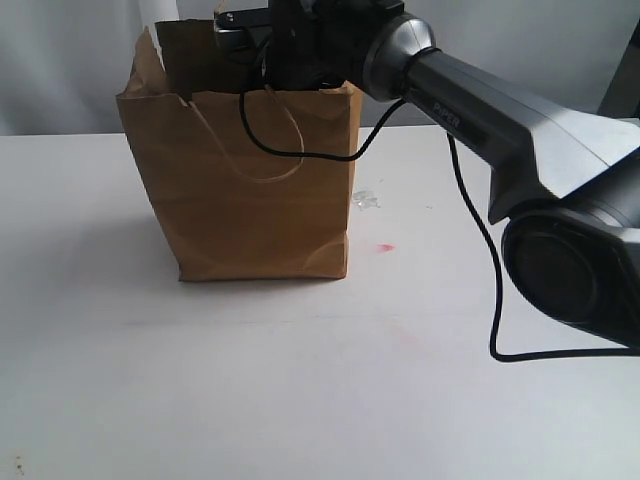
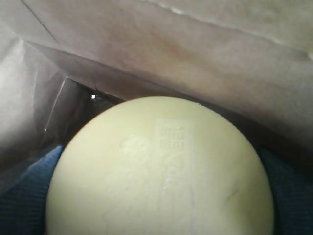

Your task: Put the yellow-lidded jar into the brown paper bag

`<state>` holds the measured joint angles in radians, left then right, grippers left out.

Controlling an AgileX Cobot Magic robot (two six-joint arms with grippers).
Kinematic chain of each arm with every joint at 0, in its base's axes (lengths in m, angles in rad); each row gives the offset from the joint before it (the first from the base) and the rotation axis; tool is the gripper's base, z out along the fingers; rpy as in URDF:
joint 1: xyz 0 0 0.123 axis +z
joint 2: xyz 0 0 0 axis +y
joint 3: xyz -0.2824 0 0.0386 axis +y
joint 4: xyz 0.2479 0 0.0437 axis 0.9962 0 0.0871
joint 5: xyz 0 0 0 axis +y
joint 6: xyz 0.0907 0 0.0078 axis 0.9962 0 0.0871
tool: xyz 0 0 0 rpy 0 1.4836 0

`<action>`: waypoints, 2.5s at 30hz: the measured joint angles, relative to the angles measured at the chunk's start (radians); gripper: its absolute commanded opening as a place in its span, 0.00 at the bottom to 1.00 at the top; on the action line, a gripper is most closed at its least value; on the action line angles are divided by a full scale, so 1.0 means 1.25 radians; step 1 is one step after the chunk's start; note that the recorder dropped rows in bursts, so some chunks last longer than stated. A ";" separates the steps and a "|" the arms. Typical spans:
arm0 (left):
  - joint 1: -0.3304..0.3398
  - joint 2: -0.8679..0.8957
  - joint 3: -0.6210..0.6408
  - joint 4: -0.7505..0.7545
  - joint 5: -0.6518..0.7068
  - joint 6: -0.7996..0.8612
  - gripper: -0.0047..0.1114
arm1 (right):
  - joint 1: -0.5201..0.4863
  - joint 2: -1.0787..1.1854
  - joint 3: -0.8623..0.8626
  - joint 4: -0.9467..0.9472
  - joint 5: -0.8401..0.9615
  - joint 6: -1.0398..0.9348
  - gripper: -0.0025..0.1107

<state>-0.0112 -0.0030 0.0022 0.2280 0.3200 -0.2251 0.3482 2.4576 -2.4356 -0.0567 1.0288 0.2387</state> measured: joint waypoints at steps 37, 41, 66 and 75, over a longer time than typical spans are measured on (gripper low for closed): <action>0.000 0.000 0.000 0.000 0.000 0.000 0.05 | 0.000 -0.010 0.000 0.013 -0.014 0.000 0.92; 0.000 0.000 0.000 0.000 0.000 0.000 0.05 | 0.000 -0.049 0.000 0.032 -0.017 0.000 0.73; 0.000 0.000 0.000 0.000 0.000 0.000 0.05 | 0.000 -0.333 0.002 0.097 0.149 -0.069 0.02; 0.000 0.000 0.000 0.000 0.000 0.000 0.05 | 0.000 -0.581 0.166 0.107 0.151 -0.078 0.02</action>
<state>-0.0112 -0.0030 0.0022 0.2280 0.3200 -0.2251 0.3482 1.7316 -2.2275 0.0767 1.2172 0.1413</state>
